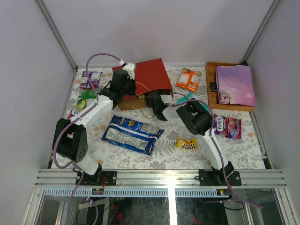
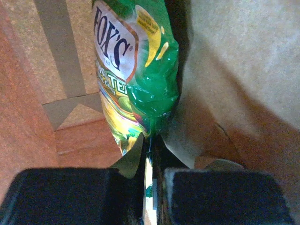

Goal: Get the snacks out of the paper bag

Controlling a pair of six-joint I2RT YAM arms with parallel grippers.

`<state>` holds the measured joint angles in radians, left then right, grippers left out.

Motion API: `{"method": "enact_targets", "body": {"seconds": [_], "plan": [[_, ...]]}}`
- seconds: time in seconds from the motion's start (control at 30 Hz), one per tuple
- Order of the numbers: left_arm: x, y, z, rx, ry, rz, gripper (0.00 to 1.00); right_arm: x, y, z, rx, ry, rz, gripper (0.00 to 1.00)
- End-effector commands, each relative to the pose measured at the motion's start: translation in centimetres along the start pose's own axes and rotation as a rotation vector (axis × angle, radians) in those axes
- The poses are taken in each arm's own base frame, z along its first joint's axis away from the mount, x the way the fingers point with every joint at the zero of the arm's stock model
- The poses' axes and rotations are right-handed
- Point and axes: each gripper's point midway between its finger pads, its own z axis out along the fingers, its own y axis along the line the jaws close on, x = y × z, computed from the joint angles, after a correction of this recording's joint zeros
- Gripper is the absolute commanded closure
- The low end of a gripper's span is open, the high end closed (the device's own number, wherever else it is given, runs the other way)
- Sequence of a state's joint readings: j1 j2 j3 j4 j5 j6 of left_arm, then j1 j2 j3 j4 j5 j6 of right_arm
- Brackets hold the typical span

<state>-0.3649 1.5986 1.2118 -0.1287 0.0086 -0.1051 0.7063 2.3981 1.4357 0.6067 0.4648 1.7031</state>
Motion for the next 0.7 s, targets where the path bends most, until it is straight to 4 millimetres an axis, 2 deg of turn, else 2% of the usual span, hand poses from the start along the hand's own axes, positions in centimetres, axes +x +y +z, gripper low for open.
{"method": "enact_targets", "body": {"seconds": [0.0,0.07,0.13,0.27,0.3,0.47,0.6,0.67], "plan": [[-1.4,-0.1,0.1,0.013,-0.038,-0.012,0.94,-1.9,1.0,-0.9,-0.011,-0.051,-0.077,1.00],[-1.3,0.0,0.2,0.007,-0.033,-0.011,0.94,-1.8,1.6,-2.1,-0.024,-0.025,-0.130,1.00],[-1.3,0.1,0.2,0.001,-0.034,-0.009,0.94,-1.0,1.7,-3.9,-0.030,0.061,-0.191,1.00],[-1.1,0.4,0.5,-0.006,-0.027,-0.009,0.94,0.1,1.6,-8.6,-0.054,0.221,-0.300,1.00],[-1.0,0.4,0.5,-0.007,-0.026,-0.009,0.93,-0.2,2.3,-10.3,-0.080,0.245,-0.316,1.00],[-0.7,0.5,1.0,-0.009,-0.010,-0.011,0.92,-2.0,2.3,-17.0,-0.152,0.315,-0.385,1.00],[-0.3,0.5,1.5,-0.009,0.014,-0.014,0.89,-4.1,3.5,-21.1,-0.232,0.304,-0.381,1.00],[-0.2,0.4,1.7,-0.006,0.025,-0.016,0.81,-4.5,4.2,-22.8,-0.269,0.312,-0.415,1.00]]}}
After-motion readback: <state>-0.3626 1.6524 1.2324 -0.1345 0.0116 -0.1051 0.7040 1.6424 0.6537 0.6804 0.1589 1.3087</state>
